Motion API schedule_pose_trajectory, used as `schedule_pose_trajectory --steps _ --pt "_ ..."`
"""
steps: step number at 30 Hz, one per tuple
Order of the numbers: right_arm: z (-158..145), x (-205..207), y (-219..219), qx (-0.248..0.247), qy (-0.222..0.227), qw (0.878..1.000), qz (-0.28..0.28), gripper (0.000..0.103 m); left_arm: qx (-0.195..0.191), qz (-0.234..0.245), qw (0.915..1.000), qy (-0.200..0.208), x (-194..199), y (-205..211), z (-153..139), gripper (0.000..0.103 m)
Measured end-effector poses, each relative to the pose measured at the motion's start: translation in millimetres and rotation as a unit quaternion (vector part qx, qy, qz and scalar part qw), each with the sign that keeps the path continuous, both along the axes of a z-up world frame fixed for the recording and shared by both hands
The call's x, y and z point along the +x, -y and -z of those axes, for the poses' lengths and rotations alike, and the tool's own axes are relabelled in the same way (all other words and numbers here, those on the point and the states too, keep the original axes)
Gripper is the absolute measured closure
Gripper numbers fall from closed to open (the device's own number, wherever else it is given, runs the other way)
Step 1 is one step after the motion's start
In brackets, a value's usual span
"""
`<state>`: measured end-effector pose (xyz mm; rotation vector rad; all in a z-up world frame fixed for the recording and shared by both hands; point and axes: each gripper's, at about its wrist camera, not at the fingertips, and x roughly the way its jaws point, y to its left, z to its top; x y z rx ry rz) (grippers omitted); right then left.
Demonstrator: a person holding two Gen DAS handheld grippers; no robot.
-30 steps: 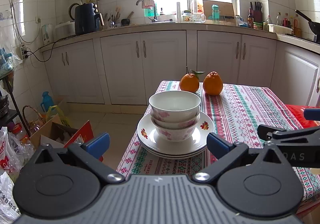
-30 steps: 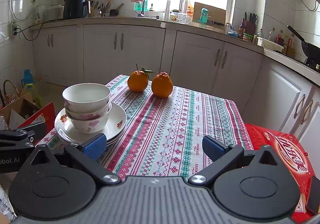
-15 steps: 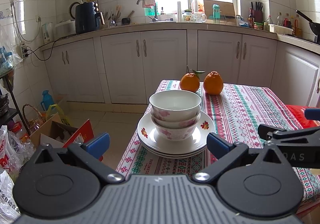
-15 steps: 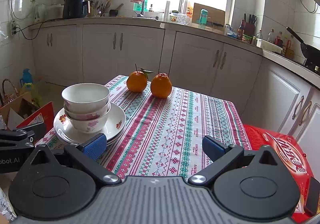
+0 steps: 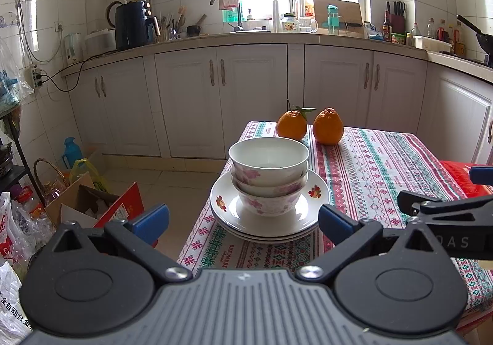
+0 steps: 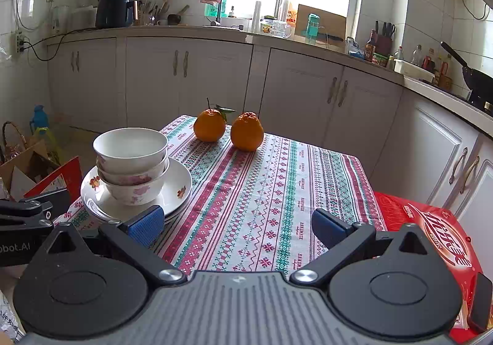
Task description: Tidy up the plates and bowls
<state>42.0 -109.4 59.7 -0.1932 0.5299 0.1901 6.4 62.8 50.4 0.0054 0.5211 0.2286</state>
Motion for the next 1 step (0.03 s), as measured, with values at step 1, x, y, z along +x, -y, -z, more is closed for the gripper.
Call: schedule_pose_trajectory --steps 1 --pt "0.1 0.3 0.1 0.0 0.0 1.0 0.0 0.0 0.0 0.0 1.0 -0.001 0.5 0.1 0.3 0.001"
